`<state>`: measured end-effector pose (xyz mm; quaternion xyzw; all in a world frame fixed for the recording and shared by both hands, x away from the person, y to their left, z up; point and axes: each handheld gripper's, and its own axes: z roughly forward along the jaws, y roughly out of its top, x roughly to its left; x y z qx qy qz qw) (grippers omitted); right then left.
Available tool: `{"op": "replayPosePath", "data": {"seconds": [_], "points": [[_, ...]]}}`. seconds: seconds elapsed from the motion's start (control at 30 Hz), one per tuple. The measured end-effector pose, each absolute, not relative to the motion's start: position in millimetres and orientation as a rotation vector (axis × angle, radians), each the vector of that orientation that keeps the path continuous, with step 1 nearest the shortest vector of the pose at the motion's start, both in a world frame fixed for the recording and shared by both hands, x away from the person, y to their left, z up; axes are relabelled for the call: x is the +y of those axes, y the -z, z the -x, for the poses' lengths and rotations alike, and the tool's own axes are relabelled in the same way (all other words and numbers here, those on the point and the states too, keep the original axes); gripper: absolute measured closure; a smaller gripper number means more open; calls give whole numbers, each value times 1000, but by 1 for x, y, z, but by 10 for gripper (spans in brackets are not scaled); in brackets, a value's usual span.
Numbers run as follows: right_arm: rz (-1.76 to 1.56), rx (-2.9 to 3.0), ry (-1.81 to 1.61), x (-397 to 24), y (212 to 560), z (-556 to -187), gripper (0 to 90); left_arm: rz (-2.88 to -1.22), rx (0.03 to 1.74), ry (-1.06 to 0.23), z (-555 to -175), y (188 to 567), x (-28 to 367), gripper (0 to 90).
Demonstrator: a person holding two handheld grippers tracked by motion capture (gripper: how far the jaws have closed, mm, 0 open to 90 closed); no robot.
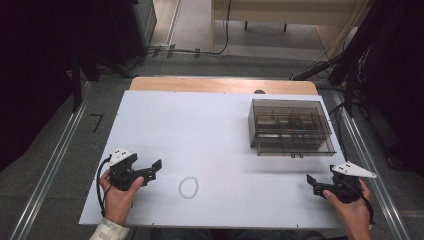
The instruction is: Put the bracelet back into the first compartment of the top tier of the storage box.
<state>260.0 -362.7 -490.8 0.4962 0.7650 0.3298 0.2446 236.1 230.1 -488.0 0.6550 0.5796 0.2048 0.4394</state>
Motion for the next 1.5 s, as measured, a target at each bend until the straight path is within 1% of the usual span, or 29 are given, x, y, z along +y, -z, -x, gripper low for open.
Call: {"op": "replayPosePath", "data": {"seconds": [0.47, 0.6, 0.73, 1.17, 1.5], "points": [[-1364, 2103, -896, -362, 492, -260, 69, -1665, 1407, -478, -237, 489, 224, 50], [-1366, 2107, -894, -361, 492, -260, 69, -1663, 1388, -448, -237, 490, 223, 48], [-1367, 2110, -897, -362, 493, -260, 69, -1633, 1372, -381, -238, 490, 224, 47], [-1368, 2106, -904, -362, 492, -260, 69, -1661, 1353, -393, -237, 490, 220, 37], [-1368, 2106, -904, -362, 492, -260, 69, -1703, 1287, -370, -235, 487, 207, 27]]}}
